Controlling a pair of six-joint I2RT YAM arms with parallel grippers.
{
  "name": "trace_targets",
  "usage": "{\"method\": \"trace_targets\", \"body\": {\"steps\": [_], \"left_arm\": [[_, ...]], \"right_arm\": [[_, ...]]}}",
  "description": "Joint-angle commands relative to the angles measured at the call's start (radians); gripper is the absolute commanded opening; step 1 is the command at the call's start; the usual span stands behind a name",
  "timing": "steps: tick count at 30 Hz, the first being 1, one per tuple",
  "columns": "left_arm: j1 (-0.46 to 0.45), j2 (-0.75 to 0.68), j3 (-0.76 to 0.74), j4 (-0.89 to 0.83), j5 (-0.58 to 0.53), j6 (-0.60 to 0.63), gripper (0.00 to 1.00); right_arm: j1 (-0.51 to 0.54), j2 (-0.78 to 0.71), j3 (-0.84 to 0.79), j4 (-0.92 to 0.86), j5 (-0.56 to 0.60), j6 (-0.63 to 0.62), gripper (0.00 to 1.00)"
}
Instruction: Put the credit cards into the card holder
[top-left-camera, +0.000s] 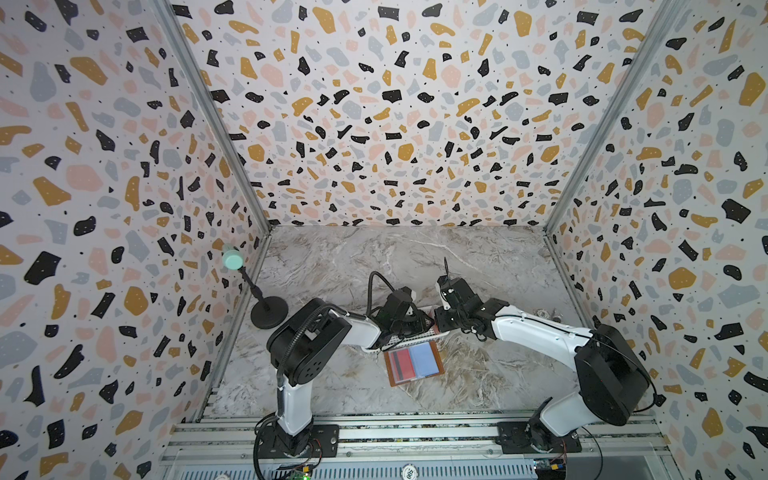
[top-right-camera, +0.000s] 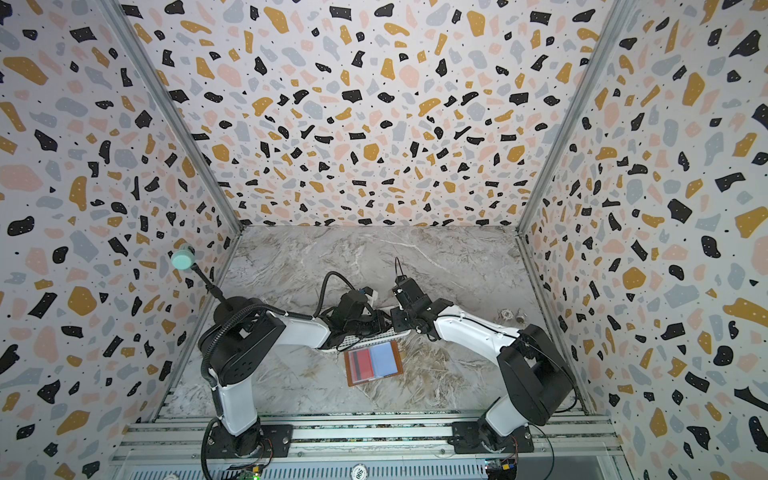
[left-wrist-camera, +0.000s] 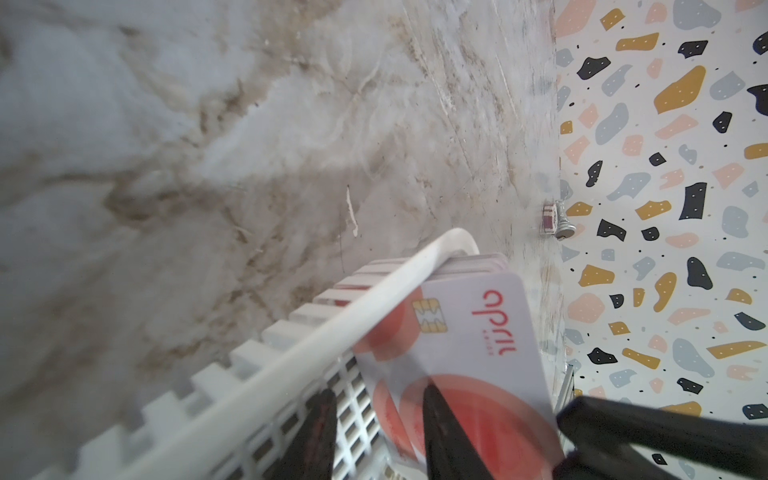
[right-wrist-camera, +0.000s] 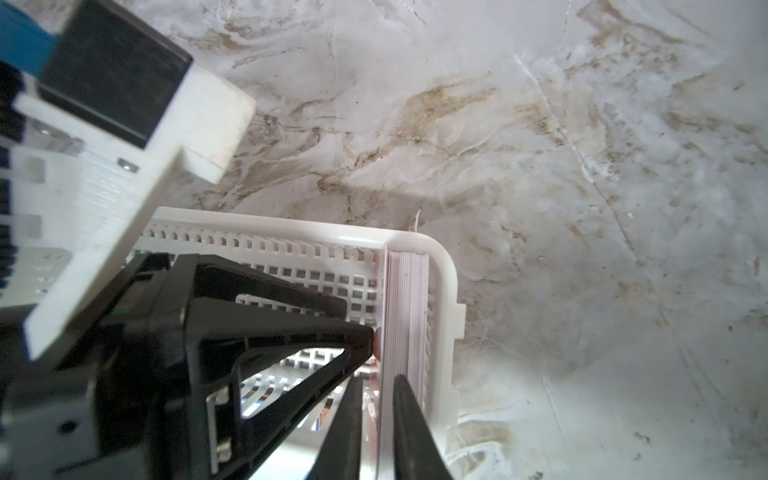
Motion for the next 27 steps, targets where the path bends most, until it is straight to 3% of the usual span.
{"method": "trace_targets", "body": {"steps": [1, 16, 27], "left_arm": [[0.000, 0.033, -0.005, -0.074, -0.011, 0.007, 0.37], [0.000, 0.009, -0.004, -0.085, -0.012, 0.013, 0.37], [0.000, -0.153, -0.052, -0.118, -0.026, 0.052, 0.38]], "right_arm": [[0.006, 0.003, 0.005, 0.002, -0.010, 0.005, 0.15], [0.012, 0.021, 0.016, 0.000, -0.007, 0.009, 0.00], [0.012, -0.068, -0.006, 0.011, -0.018, 0.061, 0.00]]}}
